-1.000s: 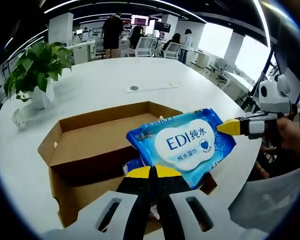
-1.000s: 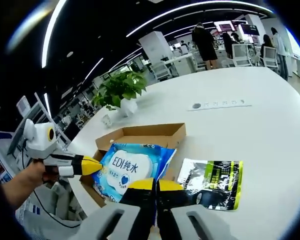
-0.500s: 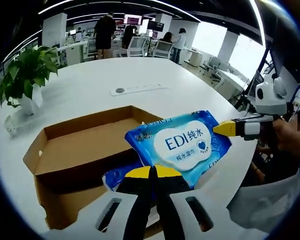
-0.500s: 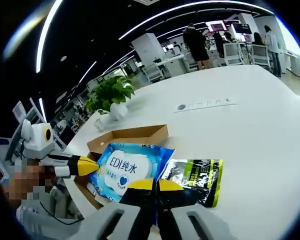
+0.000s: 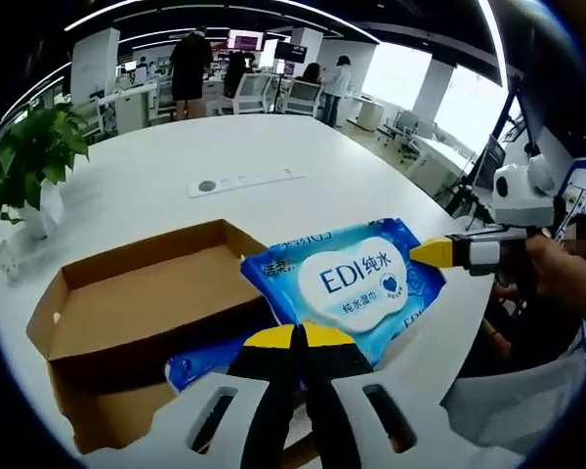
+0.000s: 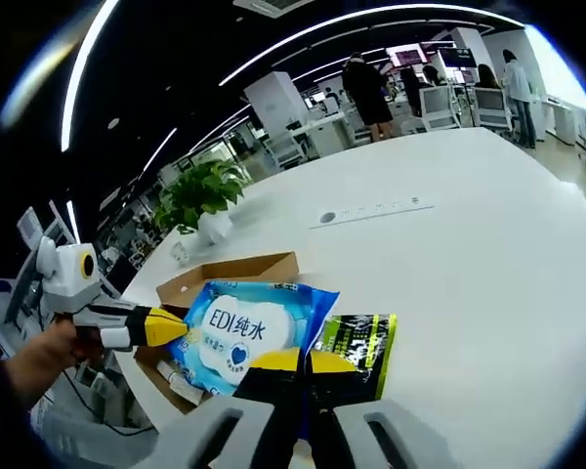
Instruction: Operate the shoe box by opening the lid, removing the specified soft item, and placing it in the target area until the item is outside and the box remains undamaged.
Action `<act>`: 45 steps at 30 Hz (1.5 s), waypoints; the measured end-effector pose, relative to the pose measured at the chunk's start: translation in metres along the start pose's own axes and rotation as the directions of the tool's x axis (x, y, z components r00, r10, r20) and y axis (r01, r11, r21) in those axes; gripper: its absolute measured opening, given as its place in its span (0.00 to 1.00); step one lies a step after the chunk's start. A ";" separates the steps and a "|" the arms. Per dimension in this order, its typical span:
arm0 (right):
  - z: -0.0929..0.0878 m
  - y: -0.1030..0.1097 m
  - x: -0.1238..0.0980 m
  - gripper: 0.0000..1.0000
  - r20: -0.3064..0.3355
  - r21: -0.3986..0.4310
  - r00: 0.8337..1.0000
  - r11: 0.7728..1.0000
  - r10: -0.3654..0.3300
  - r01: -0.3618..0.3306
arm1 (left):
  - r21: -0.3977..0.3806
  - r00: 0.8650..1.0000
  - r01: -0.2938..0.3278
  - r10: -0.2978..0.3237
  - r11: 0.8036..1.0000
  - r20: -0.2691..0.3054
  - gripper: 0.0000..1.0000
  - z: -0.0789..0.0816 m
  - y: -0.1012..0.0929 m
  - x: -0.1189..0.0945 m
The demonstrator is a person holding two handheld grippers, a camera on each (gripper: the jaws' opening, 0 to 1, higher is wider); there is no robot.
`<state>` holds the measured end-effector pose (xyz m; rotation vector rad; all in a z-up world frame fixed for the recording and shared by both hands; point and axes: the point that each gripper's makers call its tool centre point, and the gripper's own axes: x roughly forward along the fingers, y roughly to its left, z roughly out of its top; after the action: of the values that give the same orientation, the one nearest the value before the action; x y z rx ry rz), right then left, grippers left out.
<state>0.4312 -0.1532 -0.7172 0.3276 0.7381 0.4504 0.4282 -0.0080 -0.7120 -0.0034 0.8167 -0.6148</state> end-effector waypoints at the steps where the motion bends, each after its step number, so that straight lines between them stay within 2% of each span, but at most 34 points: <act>1: 0.001 -0.003 -0.002 0.00 0.001 0.001 1.000 1.000 -0.005 0.005 | 0.003 1.000 0.004 -0.004 1.000 -0.001 0.00 0.001 -0.003 0.002; 12: 0.007 -0.030 -0.014 0.00 0.024 0.022 0.999 0.999 -0.046 0.045 | 0.008 0.999 0.042 -0.042 0.999 0.000 0.00 0.010 -0.023 0.021; 19: 0.007 -0.046 -0.015 0.00 0.023 0.036 0.998 0.997 -0.063 0.063 | 0.005 0.998 0.063 -0.063 0.998 -0.010 0.00 0.011 -0.031 0.036; 34: -0.001 -0.071 0.015 0.00 -0.025 0.031 0.997 0.997 -0.072 0.072 | -0.011 0.996 0.047 -0.048 0.999 -0.073 0.00 -0.005 -0.022 0.070; 45: -0.013 -0.078 0.038 0.00 -0.059 0.035 0.996 0.997 -0.063 0.065 | 0.011 0.994 0.016 -0.015 1.000 -0.110 0.00 -0.016 -0.011 0.082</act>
<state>0.4685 -0.1987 -0.7819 0.3257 0.8119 0.3872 0.4546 -0.0555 -0.7759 0.0353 0.9206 -0.6391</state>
